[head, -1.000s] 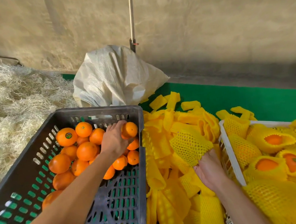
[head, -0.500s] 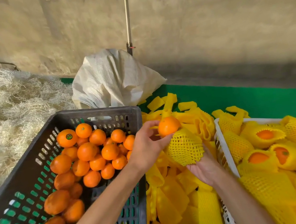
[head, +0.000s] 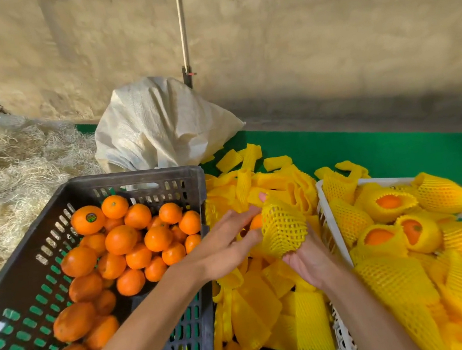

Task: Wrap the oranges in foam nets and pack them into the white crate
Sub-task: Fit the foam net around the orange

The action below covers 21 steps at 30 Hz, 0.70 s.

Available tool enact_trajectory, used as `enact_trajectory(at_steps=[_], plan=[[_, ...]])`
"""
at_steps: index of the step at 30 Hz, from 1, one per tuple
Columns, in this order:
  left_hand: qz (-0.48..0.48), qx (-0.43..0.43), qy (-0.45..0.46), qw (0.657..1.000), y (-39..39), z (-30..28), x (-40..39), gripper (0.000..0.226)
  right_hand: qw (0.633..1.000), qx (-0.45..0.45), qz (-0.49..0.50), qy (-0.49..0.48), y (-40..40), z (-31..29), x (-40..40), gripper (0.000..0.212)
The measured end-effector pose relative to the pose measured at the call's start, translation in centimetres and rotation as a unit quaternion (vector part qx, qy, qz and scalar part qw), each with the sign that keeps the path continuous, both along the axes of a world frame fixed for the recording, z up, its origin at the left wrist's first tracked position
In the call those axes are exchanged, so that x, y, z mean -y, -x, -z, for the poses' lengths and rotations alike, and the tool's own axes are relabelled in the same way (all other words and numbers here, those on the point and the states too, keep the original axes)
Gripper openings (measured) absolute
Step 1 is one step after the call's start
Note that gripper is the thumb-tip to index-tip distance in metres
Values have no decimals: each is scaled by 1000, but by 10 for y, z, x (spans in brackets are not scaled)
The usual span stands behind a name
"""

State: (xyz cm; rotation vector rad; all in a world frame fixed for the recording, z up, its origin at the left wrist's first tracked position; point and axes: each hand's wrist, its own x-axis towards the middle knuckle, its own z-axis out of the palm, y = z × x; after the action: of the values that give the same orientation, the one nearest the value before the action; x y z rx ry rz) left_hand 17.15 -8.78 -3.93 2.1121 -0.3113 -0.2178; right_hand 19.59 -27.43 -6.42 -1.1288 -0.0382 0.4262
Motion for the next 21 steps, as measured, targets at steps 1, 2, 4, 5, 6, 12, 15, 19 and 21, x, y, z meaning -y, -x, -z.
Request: enact_trajectory(at_steps=[1,2,4,5,6,12,15,19,21], plan=[[1,-10,-7,1000,2,3,0,41,1000,-3,-6,-5,1,-1,-1,55],[-1,-17,-6,1000,4,4,0,40,1000,2,-16,-14,3,-2,-3,51],[0,-34,23,999,6,6,-2,39,998,13,-27,-53,3,-4,-7,48],[1,-41,42,998,6,6,-3,52,997,7,-24,-69,2,-6,-10,46],[5,-31,45,999,7,5,-4,65,997,-3,-23,-75,3,-8,-11,44],[1,16,177,984,2,-2,2,36,992,-25,-28,-118,-3,-15,-1,41],[-124,-54,219,966,0,-1,-6,74,992,6,18,-128,-3,-25,5,32],[-132,-87,263,952,-7,4,-10,89,939,246,202,133,9,-23,-7,23],[-121,-64,311,941,-8,-3,-10,66,874,368,273,161,13,-24,-4,26]])
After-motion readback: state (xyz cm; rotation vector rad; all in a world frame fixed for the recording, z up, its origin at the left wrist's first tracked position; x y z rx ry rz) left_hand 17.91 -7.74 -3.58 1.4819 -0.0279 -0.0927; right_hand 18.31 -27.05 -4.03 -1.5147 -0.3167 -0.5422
